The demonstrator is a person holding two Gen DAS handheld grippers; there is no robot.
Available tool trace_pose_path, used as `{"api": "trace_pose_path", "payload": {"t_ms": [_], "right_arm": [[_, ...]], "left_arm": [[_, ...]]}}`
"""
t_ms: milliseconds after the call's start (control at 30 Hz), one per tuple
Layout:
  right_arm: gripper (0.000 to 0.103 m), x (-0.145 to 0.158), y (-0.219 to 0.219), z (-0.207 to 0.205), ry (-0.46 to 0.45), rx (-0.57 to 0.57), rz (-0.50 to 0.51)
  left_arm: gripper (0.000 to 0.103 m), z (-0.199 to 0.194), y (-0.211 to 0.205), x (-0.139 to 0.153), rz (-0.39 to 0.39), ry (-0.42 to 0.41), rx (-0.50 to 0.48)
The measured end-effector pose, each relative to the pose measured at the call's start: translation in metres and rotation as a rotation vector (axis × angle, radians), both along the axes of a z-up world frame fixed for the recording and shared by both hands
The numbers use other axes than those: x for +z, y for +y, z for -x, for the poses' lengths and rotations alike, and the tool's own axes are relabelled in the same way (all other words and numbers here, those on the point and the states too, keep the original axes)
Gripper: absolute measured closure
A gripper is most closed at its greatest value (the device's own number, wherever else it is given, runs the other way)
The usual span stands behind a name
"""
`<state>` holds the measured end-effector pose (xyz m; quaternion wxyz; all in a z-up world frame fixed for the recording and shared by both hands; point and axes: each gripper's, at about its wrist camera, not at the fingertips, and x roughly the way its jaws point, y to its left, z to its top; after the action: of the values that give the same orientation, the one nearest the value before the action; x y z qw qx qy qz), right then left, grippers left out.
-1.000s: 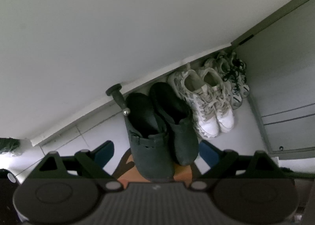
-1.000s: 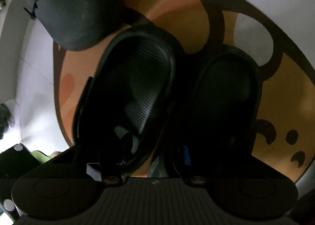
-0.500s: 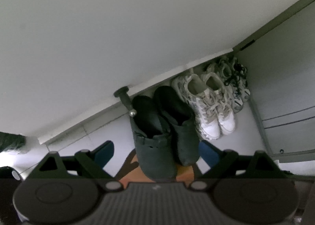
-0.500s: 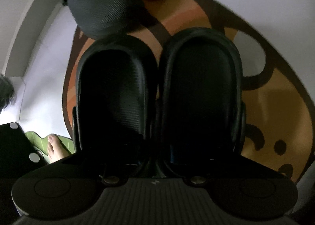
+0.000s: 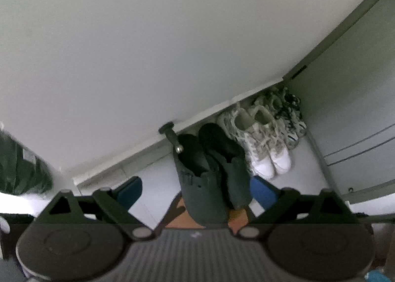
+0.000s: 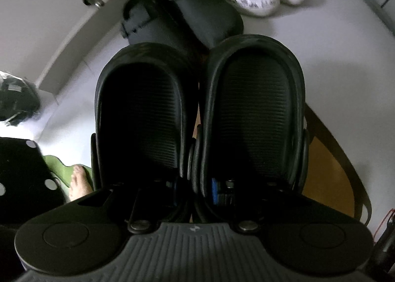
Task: Organize scattered shoes
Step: 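Close the right tool on the black clogs on the mat and lift, then carry the black clogs with the right tool beside the black slippers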
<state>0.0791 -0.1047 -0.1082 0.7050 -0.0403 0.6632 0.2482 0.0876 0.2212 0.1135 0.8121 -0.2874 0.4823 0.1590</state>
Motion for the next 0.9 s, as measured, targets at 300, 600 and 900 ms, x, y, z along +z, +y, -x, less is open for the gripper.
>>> {"api": "trace_pose_path", "payload": {"t_ms": [300,600,900], "right_arm": [[0.076,0.066,-0.027,0.006,-0.082,-0.011,-0.084],[0.077,0.086,-0.047,0.035,-0.163,-0.045,-0.056],[0.077,0.055,-0.049,0.030,-0.217,0.013,-0.023]], "left_arm": [[0.007,0.011,-0.041,0.019,0.025,0.084,0.001],[0.007,0.010,-0.050,-0.002,0.037,0.145,-0.021],[0.006,-0.004,-0.073,-0.029,-0.002,0.109,-0.151]]}}
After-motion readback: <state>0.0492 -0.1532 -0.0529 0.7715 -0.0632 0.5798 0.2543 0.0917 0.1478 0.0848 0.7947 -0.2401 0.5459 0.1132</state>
